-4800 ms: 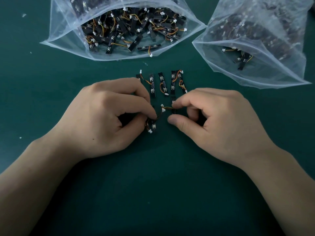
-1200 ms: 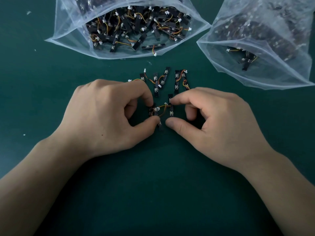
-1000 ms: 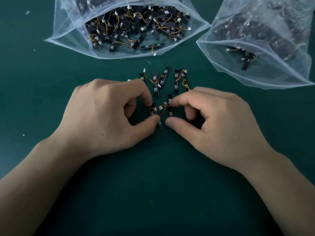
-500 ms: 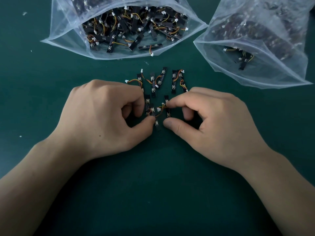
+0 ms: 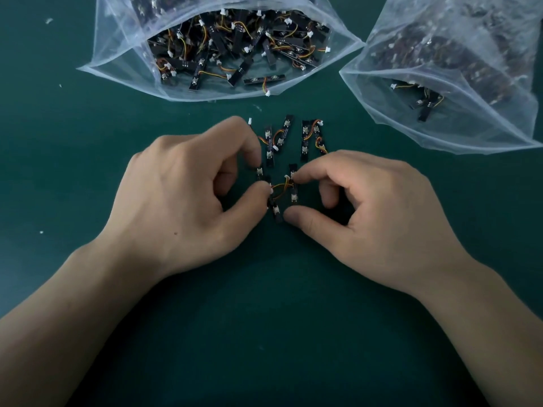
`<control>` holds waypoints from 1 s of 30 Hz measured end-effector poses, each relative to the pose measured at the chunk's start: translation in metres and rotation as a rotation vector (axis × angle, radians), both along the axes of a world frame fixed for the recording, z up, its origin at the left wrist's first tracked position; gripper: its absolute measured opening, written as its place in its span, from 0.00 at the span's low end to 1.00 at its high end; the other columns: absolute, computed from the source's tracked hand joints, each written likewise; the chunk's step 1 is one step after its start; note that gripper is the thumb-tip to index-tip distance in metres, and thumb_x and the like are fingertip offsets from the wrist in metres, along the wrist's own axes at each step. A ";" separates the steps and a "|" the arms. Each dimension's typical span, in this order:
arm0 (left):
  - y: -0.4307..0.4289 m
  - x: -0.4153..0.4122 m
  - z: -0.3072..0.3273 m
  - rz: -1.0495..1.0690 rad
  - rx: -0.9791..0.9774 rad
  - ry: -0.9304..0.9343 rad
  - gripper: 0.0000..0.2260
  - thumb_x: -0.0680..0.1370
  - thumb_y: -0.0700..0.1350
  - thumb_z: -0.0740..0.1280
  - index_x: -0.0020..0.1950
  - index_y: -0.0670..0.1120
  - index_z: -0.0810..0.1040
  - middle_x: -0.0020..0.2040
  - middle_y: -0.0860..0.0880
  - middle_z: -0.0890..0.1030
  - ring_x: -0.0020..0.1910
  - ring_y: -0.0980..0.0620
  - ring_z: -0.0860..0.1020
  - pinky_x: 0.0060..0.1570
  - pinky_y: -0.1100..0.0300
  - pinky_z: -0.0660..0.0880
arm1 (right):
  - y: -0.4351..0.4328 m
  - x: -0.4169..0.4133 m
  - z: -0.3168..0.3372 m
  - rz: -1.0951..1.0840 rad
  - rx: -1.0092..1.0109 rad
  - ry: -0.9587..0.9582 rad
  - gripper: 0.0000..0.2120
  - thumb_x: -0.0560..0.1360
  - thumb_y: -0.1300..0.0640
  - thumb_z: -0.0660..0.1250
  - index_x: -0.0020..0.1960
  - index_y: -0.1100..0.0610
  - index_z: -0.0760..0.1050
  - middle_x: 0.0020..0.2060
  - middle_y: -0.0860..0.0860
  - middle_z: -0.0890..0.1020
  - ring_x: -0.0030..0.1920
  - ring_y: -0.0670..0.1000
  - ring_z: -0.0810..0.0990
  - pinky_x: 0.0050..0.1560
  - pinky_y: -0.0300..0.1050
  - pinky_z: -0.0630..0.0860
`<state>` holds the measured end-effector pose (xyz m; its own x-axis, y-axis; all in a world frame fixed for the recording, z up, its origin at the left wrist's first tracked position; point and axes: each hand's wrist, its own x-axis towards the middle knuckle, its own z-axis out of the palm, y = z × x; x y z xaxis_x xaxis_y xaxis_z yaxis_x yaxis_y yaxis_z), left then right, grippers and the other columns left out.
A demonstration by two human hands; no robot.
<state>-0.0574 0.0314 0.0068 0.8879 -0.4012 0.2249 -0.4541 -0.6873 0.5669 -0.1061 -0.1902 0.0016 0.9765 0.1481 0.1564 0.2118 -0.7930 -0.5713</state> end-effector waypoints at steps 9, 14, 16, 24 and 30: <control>-0.001 -0.001 -0.001 0.008 0.064 -0.007 0.04 0.72 0.52 0.70 0.43 0.54 0.80 0.29 0.53 0.73 0.31 0.54 0.74 0.33 0.54 0.74 | 0.001 -0.001 0.003 -0.015 -0.010 0.009 0.18 0.72 0.32 0.71 0.54 0.43 0.79 0.36 0.42 0.74 0.35 0.42 0.73 0.36 0.44 0.69; -0.002 -0.001 0.001 0.004 0.065 -0.009 0.07 0.72 0.57 0.69 0.41 0.54 0.79 0.29 0.53 0.74 0.31 0.55 0.74 0.33 0.55 0.73 | 0.002 -0.001 0.004 -0.016 -0.011 0.017 0.18 0.71 0.32 0.71 0.54 0.42 0.79 0.36 0.42 0.74 0.35 0.43 0.73 0.36 0.44 0.70; -0.002 -0.001 0.001 0.003 0.064 -0.011 0.10 0.72 0.59 0.68 0.40 0.54 0.78 0.29 0.54 0.73 0.30 0.55 0.74 0.32 0.57 0.71 | 0.002 -0.001 0.004 -0.018 -0.012 0.017 0.18 0.71 0.33 0.71 0.55 0.42 0.80 0.36 0.42 0.74 0.35 0.44 0.74 0.36 0.45 0.70; -0.001 -0.001 0.000 -0.003 0.070 -0.021 0.09 0.71 0.58 0.70 0.46 0.56 0.78 0.30 0.55 0.74 0.31 0.55 0.73 0.34 0.55 0.73 | 0.002 -0.001 0.004 -0.017 -0.011 0.015 0.18 0.72 0.33 0.72 0.55 0.42 0.79 0.36 0.41 0.74 0.35 0.42 0.73 0.36 0.44 0.69; 0.001 0.000 0.001 -0.024 0.082 0.004 0.07 0.69 0.56 0.69 0.43 0.56 0.78 0.30 0.54 0.75 0.33 0.52 0.74 0.33 0.57 0.72 | 0.002 -0.001 0.004 -0.016 -0.011 0.017 0.18 0.72 0.33 0.71 0.55 0.43 0.80 0.36 0.42 0.74 0.36 0.43 0.73 0.36 0.44 0.70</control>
